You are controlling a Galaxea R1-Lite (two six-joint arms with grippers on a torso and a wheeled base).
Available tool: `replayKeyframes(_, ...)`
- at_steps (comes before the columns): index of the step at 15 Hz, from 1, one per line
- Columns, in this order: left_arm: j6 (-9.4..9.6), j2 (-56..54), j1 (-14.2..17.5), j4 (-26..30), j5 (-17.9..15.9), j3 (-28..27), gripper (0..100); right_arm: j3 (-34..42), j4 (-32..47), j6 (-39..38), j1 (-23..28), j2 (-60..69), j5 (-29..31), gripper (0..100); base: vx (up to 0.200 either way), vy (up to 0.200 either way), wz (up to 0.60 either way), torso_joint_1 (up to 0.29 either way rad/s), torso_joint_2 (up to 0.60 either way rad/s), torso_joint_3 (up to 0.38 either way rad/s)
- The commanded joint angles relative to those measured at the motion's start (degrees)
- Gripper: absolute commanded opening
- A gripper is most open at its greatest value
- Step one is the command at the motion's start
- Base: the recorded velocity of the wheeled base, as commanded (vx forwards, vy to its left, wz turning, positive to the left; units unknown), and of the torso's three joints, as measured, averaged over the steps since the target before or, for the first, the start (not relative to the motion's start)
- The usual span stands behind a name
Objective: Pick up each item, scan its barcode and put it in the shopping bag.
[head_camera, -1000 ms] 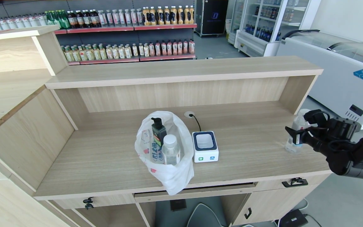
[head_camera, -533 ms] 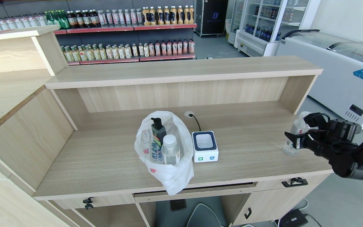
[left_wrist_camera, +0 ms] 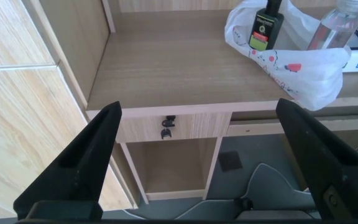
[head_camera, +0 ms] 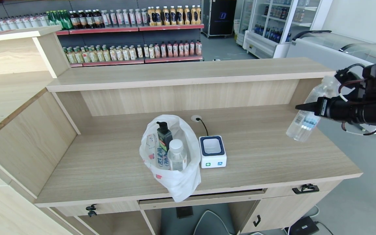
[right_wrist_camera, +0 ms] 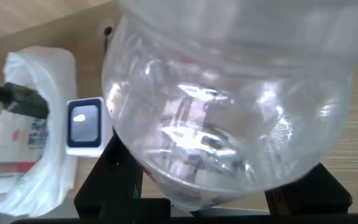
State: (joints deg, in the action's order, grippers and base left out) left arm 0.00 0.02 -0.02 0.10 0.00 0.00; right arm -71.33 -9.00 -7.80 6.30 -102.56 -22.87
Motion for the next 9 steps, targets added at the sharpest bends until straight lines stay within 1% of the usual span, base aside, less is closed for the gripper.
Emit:
replayKeyframes(1, 0.0, -0.02, 0.02, -0.01, 0.0, 0.0, 100, -2.06, 5.13, -2.83, -6.04, 12.47, -7.19, 0, 0.0, 0.0, 0.0, 0.0, 0.0, 0.0)
replayKeyframes(2, 0.0, -0.02, 0.02, -0.01, 0.0, 0.0, 100, -1.62, 5.22, -3.54, -8.06, 13.7, -8.6, 0, 0.0, 0.0, 0.0, 0.0, 0.0, 0.0)
replayKeyframes(3, 0.0, -0.02, 0.02, -0.01, 0.0, 0.0, 100, -1.45, 6.01, -4.68, -11.31, 16.08, -11.41, 0, 0.0, 0.0, 0.0, 0.0, 0.0, 0.0)
replayKeyframes(4, 0.0, -0.02, 0.02, -0.01, 0.0, 0.0, 100, -1.45, 8.03, -5.21, -13.33, 18.1, -13.61, 0, 0.0, 0.0, 0.0, 0.0, 0.0, 0.0)
replayKeyframes(6, 0.0, -0.02, 0.02, -0.01, 0.0, 0.0, 100, -0.22, 14.27, -5.29, -16.15, 22.58, -17.56, 0, 0.0, 0.0, 0.0, 0.0, 0.0, 0.0)
replayKeyframes(9, 0.0, -0.02, 0.02, -0.01, 0.0, 0.0, 100, 2.33, 18.23, -5.29, -19.31, 27.59, -20.81, 0, 0.0, 0.0, 0.0, 0.0, 0.0, 0.0)
